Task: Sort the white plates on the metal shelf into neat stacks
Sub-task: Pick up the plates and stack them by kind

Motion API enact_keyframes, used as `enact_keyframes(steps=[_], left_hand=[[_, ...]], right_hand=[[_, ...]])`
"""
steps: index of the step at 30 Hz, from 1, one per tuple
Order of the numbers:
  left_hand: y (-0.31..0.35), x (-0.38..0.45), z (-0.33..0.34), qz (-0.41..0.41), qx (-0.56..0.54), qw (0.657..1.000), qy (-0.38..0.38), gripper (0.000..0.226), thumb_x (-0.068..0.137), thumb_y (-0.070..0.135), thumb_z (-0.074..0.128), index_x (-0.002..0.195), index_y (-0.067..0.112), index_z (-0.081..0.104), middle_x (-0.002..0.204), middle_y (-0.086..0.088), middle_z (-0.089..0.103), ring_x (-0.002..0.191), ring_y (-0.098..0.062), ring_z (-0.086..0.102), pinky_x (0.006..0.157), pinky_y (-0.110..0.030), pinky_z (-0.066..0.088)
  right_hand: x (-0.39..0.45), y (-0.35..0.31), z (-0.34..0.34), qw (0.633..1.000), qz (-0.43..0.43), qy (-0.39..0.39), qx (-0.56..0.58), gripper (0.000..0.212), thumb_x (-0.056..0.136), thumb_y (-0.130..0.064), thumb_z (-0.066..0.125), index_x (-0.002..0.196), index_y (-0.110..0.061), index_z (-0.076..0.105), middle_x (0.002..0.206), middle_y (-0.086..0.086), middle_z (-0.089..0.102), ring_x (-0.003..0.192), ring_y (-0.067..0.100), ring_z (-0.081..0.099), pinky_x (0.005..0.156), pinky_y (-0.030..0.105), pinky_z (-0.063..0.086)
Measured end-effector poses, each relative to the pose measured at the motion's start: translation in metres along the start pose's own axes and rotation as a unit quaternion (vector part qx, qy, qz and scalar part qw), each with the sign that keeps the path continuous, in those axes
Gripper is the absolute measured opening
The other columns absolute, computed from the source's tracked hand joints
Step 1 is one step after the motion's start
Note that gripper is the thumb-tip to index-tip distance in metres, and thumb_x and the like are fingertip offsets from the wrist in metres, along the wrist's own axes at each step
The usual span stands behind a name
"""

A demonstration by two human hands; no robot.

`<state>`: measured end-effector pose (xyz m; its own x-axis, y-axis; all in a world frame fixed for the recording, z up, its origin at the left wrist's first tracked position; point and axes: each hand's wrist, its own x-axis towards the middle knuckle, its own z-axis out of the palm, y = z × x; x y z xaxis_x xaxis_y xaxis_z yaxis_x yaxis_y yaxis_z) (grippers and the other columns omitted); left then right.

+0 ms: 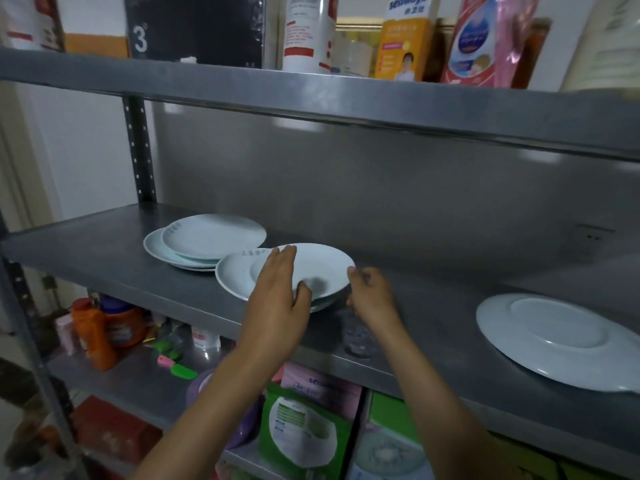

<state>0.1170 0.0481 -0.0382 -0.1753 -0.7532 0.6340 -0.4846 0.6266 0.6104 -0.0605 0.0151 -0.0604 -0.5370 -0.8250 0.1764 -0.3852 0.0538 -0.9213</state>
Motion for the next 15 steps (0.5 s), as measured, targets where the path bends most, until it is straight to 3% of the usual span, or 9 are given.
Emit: enact_keyframes(steps=[2, 3, 5, 7, 10, 12, 15], left_hand=[[0.01, 0.0, 0.016, 0.022, -0.009, 1.0, -0.015, 0.052, 0.095, 0.014, 0.047, 0.145, 0.012, 0.033, 0.153, -0.001, 0.032, 0.143, -0.012, 0.02, 0.109, -0.016, 0.012], [0.015, 0.0, 0.024, 0.035, -0.014, 0.999, -0.024, 0.051, 0.095, 0.013, 0.047, 0.144, 0.012, 0.035, 0.152, -0.001, 0.034, 0.142, -0.011, 0.022, 0.11, -0.016, 0.013], [0.03, -0.002, 0.046, 0.065, -0.028, 0.996, -0.054, 0.049, 0.093, 0.015, 0.046, 0.141, 0.01, 0.04, 0.149, -0.002, 0.038, 0.141, -0.013, 0.026, 0.11, -0.016, 0.014], [0.049, -0.006, 0.071, 0.099, -0.038, 0.99, -0.091, 0.051, 0.088, 0.019, 0.045, 0.138, 0.008, 0.045, 0.147, -0.004, 0.042, 0.139, -0.015, 0.031, 0.11, -0.015, 0.014], [0.078, -0.015, 0.109, 0.138, -0.068, 0.978, -0.143, 0.049, 0.091, 0.016, 0.05, 0.139, 0.008, 0.044, 0.148, -0.006, 0.04, 0.14, -0.017, 0.03, 0.11, -0.018, 0.016], [0.1, -0.025, 0.134, 0.162, -0.087, 0.966, -0.181, 0.053, 0.093, 0.016, 0.051, 0.143, 0.012, 0.035, 0.151, -0.003, 0.035, 0.141, -0.014, 0.024, 0.11, -0.018, 0.015], [0.128, -0.038, 0.169, 0.197, -0.096, 0.949, -0.227, 0.059, 0.095, 0.025, 0.05, 0.148, 0.02, 0.025, 0.154, 0.003, 0.027, 0.14, -0.003, 0.014, 0.106, -0.012, 0.008]], right_hand=[[-0.012, 0.006, -0.024, 0.999, -0.018, 0.037, -0.019, 0.051, 0.082, -0.057, 0.047, 0.118, -0.021, 0.053, 0.095, 0.013, 0.069, 0.08, 0.025, 0.063, 0.079, 0.041, 0.053], [-0.018, 0.01, -0.036, 0.997, -0.036, 0.054, -0.042, 0.049, 0.085, -0.054, 0.048, 0.122, -0.022, 0.051, 0.094, 0.01, 0.069, 0.085, 0.025, 0.064, 0.082, 0.04, 0.053], [-0.033, 0.018, -0.069, 0.989, -0.078, 0.096, -0.085, 0.037, 0.093, -0.042, 0.05, 0.125, -0.023, 0.051, 0.072, -0.003, 0.063, 0.077, 0.022, 0.063, 0.076, 0.04, 0.052], [-0.048, 0.028, -0.105, 0.977, -0.109, 0.151, -0.103, 0.03, 0.094, -0.032, 0.052, 0.123, -0.021, 0.054, 0.063, -0.006, 0.056, 0.069, 0.019, 0.059, 0.072, 0.039, 0.051], [-0.066, 0.048, -0.154, 0.959, -0.118, 0.233, -0.111, 0.026, 0.094, -0.023, 0.053, 0.118, -0.017, 0.059, 0.075, -0.002, 0.063, 0.073, 0.018, 0.06, 0.075, 0.037, 0.05], [-0.079, 0.062, -0.188, 0.94, -0.124, 0.283, -0.146, 0.025, 0.096, -0.022, 0.048, 0.118, -0.018, 0.06, 0.092, 0.0, 0.066, 0.085, 0.018, 0.06, 0.081, 0.037, 0.05], [-0.096, 0.082, -0.235, 0.88, -0.148, 0.363, -0.269, 0.03, 0.092, -0.018, 0.044, 0.113, -0.012, 0.065, 0.105, 0.007, 0.069, 0.096, 0.027, 0.061, 0.085, 0.041, 0.05]])
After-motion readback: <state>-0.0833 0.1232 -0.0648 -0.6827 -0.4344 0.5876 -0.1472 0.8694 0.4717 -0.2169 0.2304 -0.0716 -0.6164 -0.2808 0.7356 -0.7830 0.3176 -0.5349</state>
